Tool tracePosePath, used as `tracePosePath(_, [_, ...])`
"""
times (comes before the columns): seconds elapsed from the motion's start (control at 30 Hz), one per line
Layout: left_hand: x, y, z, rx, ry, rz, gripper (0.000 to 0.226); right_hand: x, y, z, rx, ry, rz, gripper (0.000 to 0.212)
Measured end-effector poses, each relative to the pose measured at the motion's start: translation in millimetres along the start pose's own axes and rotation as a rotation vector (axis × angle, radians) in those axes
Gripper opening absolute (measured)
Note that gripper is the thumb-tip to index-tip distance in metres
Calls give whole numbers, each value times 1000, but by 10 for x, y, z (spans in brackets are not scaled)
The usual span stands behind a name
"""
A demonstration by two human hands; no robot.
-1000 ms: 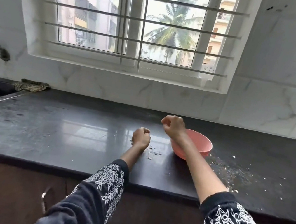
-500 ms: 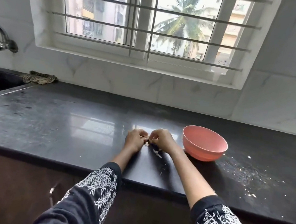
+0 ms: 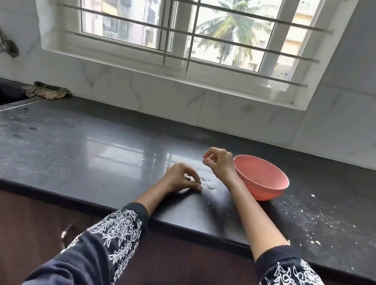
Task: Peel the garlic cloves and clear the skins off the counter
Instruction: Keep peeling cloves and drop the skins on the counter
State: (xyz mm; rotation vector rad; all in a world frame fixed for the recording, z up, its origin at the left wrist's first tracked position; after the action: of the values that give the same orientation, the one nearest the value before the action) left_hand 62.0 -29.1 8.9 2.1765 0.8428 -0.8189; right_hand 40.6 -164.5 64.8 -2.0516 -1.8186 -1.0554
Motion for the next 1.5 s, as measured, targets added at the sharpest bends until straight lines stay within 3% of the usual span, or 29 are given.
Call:
tracePosePath(0.1, [71, 33, -32, -99, 105, -57, 23, -8, -22, 44, 52, 13, 23, 12])
tracePosePath(0.23, [163, 96, -74, -179, 157, -116, 8, -37, -47, 129, 78, -14, 64, 12])
tracePosePath(0.47, [140, 92, -57, -189, 96, -81, 12, -20, -54, 150, 56, -171, 28, 9])
tracePosePath(0.63, [74, 84, -209, -437, -13, -69, 18, 145, -46, 46, -141, -194, 14, 22])
tracePosePath(0.8, [75, 76, -231, -481, -56, -105, 27, 56, -146, 309, 86, -406, -9, 19])
tracePosePath(0.97, [54, 80, -231, -488, -101, -85, 29, 150, -40, 160, -16, -372, -15, 21])
tracePosePath(1.07, [15, 108, -212, -503, -135, -59, 25, 110, -129, 298, 112, -494, -24, 21])
tracePosePath(1.13, [-29, 128, -192, -513, -153, -38, 25, 87, -63, 260, 79, -380, 3, 20])
tracePosePath(1.23, [-51, 169, -125, -499, -240, -25, 22, 0, 25, 190, -73, 146, 141, 9])
tracePosePath(1.3, [-36, 163, -81, -491, -316, -19, 14, -43, -44, 250, -82, 448, 217, 6])
tracePosePath(1.5, [12, 269, 45, -499, -464, -51, 8, -238, -76, 340, -140, 798, 265, 10])
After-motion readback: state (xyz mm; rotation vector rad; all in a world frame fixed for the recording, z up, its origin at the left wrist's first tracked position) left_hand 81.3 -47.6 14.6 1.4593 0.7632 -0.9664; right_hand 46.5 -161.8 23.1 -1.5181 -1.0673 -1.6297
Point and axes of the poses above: each hand's wrist, its own y-axis towards the middle knuckle, its own z-axis out of the palm, x = y × z, the point moved 4 cm from there along y, towards the middle knuckle, and after that the axes turned 6 degrees about z, right-handed, at the moved point
